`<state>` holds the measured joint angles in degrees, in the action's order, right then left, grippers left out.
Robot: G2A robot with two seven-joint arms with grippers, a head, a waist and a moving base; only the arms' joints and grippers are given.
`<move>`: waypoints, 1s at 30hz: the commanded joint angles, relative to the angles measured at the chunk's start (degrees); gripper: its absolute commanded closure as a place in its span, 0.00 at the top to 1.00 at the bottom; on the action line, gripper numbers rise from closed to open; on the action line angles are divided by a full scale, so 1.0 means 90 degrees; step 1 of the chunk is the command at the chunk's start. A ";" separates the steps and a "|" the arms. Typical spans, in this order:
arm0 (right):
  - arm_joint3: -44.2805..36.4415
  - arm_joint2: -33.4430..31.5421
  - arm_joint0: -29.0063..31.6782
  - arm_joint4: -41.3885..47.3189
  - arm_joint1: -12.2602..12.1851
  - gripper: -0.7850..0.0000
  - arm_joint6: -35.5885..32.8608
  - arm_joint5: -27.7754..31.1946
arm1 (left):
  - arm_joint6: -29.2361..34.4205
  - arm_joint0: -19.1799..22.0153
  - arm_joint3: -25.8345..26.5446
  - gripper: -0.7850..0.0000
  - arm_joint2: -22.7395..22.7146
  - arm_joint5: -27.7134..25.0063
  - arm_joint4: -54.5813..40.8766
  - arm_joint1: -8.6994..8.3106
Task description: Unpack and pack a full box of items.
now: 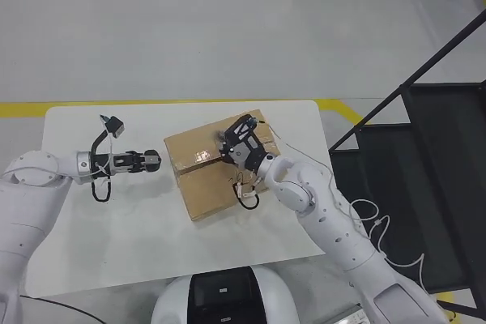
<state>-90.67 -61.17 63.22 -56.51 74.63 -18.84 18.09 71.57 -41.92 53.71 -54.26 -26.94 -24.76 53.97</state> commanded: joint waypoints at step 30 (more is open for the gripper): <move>0.0849 -0.0405 -0.0456 0.4771 -0.0064 0.00 -0.2094 0.1244 | -0.0678 -0.0214 0.0300 0.00 0.0113 0.0203 0.1158 0.0084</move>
<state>-83.05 -65.70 58.94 -13.12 73.96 -37.91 29.48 65.56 -43.95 56.42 -53.39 -25.11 -14.47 54.63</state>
